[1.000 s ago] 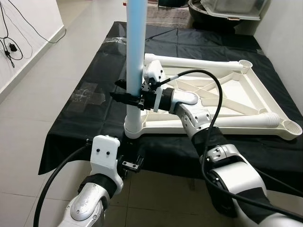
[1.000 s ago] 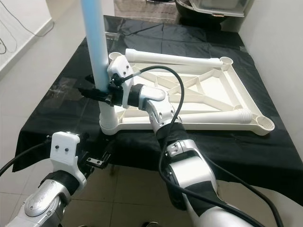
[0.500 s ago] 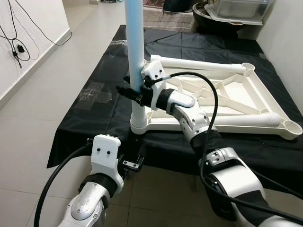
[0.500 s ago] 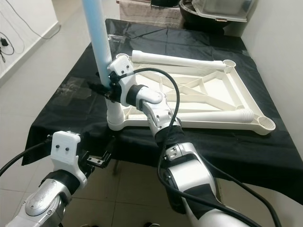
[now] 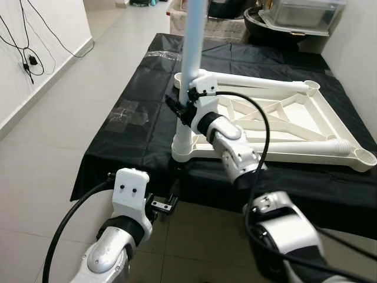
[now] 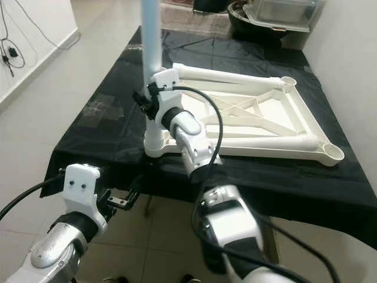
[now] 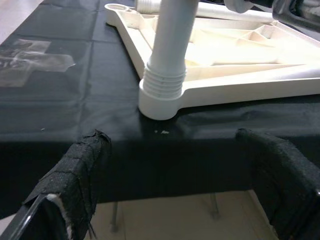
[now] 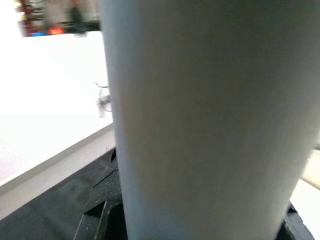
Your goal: Building children table
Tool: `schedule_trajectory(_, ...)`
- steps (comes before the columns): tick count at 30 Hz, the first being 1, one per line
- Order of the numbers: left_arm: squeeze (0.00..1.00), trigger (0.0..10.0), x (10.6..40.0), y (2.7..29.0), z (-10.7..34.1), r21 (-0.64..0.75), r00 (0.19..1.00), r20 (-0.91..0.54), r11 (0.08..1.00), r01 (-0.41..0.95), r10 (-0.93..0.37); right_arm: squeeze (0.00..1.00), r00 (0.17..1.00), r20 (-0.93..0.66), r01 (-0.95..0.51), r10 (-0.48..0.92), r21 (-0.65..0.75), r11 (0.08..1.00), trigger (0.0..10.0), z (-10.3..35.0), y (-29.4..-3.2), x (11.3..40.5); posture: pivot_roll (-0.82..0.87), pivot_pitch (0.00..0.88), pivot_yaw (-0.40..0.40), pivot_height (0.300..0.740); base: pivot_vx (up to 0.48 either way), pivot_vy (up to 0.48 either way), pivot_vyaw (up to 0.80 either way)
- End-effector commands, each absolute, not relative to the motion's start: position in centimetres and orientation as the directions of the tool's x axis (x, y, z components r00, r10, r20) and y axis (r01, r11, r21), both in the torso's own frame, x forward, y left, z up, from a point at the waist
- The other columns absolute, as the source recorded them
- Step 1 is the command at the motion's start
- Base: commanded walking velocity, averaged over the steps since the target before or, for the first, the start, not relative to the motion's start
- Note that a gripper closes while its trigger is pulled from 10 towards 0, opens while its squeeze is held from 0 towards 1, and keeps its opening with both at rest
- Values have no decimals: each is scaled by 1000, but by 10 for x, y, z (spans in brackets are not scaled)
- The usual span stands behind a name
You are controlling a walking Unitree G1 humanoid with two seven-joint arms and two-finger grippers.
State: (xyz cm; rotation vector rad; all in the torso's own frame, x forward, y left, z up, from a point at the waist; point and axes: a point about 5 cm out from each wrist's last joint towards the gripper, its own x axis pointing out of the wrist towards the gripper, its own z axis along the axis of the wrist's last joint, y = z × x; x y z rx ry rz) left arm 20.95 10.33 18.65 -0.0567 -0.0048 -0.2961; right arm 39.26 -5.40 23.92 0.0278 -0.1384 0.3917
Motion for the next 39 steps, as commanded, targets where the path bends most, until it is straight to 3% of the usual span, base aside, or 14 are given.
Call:
schedule_trajectory(1,0,10000,210,104,185,-60,955,7,954,295,-295,0,968,-137,-204,208,43,978,10000,174,-78,390,59,231,-84,740,0,0,0)
schedule_trajectory(7,0,10000,211,104,185,-52,954,11,953,300,-300,0,994,-101,-23,31,75,997,10000,179,-73,390,65,226,-76,740,0,0,0)
schedule_trajectory(8,0,10000,210,104,185,-50,953,11,952,302,-302,0,995,-68,76,-72,58,995,10000,186,-72,390,68,224,-74,740,0,0,0)
schedule_trajectory(10,0,10000,210,104,185,-50,953,11,952,302,-302,0,995,-68,76,-72,58,995,10000,186,-72,390,68,224,-74,740,0,0,0)
schedule_trajectory(12,0,10000,210,104,185,-47,953,10,952,303,-303,0,969,-53,244,-242,35,969,10000,193,-74,389,67,222,-78,740,0,0,0)
schedule_trajectory(17,0,10000,211,103,185,-47,952,13,951,306,-306,0,915,-59,403,-400,51,914,10000,201,-71,387,69,210,-75,740,0,0,0)
schedule_trajectory(20,0,10000,211,103,185,-46,952,15,950,307,-307,0,896,-68,443,-439,81,893,10000,204,-69,386,67,206,-73,740,0,0,0)
schedule_trajectory(24,0,10000,213,104,185,-43,951,20,950,308,-307,0,815,-142,579,-562,186,794,10000,213,-60,382,67,198,-70,740,0,0,0)
schedule_trajectory(35,0,10000,214,103,184,-40,944,16,943,329,-329,0,755,-176,655,-631,212,725,10000,224,-46,378,92,182,-68,740,0,0,0)
schedule_trajectory(37,0,10000,211,100,181,-46,930,-1,929,367,-367,0,745,-174,667,-644,208,715,10000,226,-44,377,95,179,-67,740,0,0,0)
schedule_trajectory(39,0,10000,193,81,168,-86,815,-69,818,569,-575,0,725,-157,688,-670,196,699,10000,229,-44,376,94,177,-65,740,0,0,0)
